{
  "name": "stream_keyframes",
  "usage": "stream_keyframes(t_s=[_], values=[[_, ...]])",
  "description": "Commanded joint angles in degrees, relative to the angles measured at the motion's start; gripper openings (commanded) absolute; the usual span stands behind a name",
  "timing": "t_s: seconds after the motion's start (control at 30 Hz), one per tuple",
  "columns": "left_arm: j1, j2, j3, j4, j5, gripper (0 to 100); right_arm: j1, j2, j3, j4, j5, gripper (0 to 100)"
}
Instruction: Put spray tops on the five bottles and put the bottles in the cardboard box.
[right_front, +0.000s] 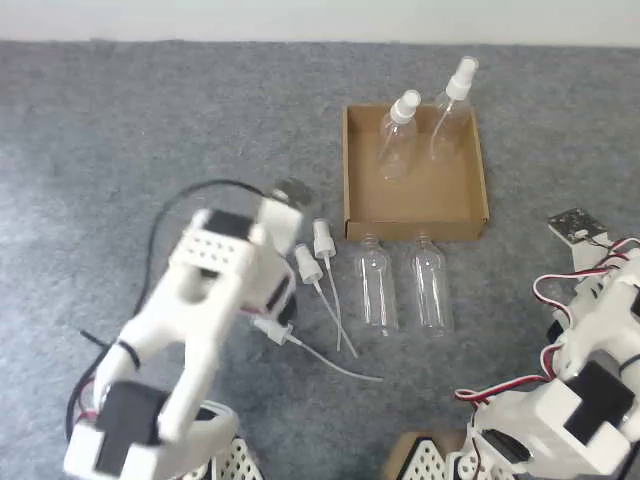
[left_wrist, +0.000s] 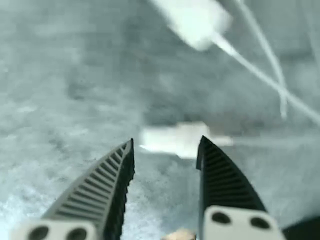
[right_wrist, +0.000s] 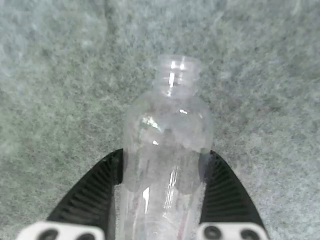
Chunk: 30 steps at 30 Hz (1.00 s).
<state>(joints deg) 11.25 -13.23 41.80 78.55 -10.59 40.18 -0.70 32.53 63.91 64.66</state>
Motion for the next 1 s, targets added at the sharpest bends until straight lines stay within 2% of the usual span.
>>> stream_keyframes(t_s=[0.0,0.2,0.37,0.47,0.57,0.77,0.87,0.97], values=[[2.2,-8.8,2.9,0.7,-7.1,20,0.8,-3.6,-0.2,-0.7,1.1,6.9],[1.8,-12.0,8.7,-2.1,-9.1,20,0.8,-3.6,-0.2,-0.7,1.1,6.9],[1.8,-11.9,14.5,-12.0,-5.4,20,0.7,-3.6,-0.2,-0.5,1.1,6.9],[1.8,-12.0,15.1,-12.4,-4.6,20,0.7,-3.6,-0.2,-0.3,1.1,6.9],[-2.2,-12.0,13.8,-10.6,-5.2,20,1.1,-3.6,-0.2,-0.3,1.1,6.9],[-15.6,-12.0,6.8,-6.9,-13.9,18,0.9,-3.6,-0.2,-0.3,1.1,6.9],[-18.8,-12.0,3.5,-5.6,-15.5,17,0.7,-3.6,-0.2,-0.3,1.1,6.9],[-19.9,-12.0,0.9,-5.4,-14.1,17,0.7,-3.6,-0.2,-0.3,1.1,6.9]])
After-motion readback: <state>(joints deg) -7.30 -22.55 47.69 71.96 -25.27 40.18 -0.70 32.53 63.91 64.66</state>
